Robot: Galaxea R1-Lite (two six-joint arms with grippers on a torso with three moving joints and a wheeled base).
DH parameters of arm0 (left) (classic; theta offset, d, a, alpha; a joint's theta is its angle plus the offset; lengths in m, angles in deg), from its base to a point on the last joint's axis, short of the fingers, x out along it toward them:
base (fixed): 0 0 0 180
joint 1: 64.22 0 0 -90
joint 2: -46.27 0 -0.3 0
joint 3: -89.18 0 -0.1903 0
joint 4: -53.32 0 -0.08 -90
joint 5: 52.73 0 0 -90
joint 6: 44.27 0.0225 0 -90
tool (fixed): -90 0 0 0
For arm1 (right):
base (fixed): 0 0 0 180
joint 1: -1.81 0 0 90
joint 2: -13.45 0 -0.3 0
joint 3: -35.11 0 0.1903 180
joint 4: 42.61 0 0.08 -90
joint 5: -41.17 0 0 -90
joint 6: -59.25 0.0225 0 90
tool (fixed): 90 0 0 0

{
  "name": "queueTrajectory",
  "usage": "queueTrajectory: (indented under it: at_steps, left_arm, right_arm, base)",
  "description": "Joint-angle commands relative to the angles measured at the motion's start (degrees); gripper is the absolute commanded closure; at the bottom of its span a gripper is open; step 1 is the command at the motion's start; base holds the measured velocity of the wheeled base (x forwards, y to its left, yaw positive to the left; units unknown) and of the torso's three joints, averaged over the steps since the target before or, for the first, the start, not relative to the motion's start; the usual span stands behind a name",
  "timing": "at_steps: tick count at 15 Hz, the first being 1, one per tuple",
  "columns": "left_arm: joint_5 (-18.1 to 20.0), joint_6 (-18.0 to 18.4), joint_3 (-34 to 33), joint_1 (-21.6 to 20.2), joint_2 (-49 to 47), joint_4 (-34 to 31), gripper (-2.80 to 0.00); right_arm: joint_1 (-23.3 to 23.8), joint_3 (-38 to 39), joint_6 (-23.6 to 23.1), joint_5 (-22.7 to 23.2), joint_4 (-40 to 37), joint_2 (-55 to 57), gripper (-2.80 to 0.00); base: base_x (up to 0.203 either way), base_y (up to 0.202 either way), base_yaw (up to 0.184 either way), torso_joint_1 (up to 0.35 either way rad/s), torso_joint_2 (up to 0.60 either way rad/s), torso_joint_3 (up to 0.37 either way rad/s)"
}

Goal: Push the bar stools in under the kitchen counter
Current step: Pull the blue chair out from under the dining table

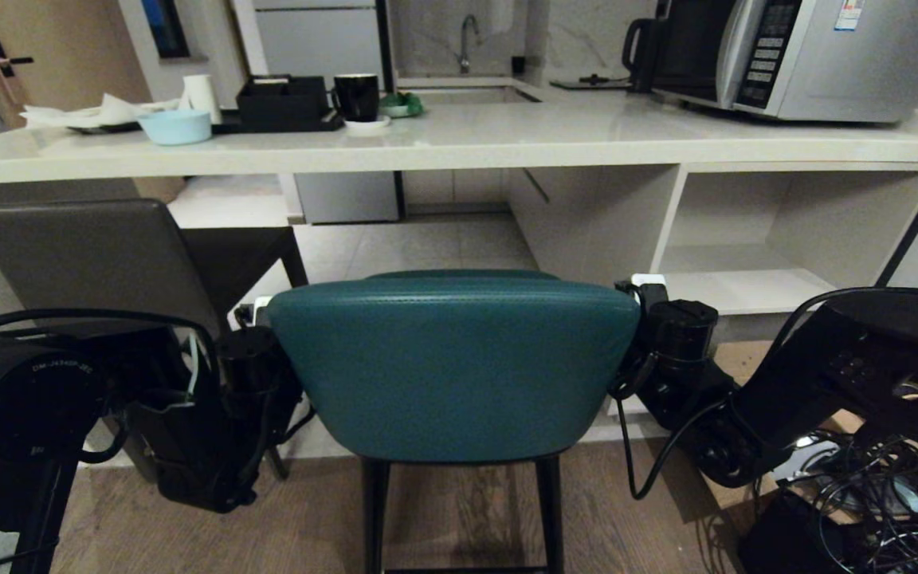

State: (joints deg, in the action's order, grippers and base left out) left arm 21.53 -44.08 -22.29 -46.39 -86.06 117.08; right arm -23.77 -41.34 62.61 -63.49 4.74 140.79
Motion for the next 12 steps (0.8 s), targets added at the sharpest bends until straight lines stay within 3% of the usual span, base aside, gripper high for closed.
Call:
queueTrajectory:
  at_steps: [1, 4, 12]
  left_arm:
    - [-0.1, 0.0, 0.0, 0.0, 0.1, 0.5, 0.0]
    - [-0.2, 0.0, 0.0, 0.0, -0.1, 0.5, 0.0]
    - [-0.1, 0.0, -2.5, 1.2, 0.6, 0.5, 0.0]
  right_arm:
    - [0.0, 0.0, 0.0, -0.1, 0.4, -0.2, 0.0]
    - [0.0, 0.1, 0.0, -0.2, 0.4, -0.3, 0.0]
    - [-0.1, 2.8, -0.1, -3.1, 0.4, -1.7, 0.0]
  base:
    - [-0.198, 0.0, -0.001, 0.005, 0.0, 0.005]
    - [-0.169, 0.0, -0.002, 0.002, 0.0, 0.003]
    - [0.0, 0.0, 0.0, 0.0, 0.0, 0.0]
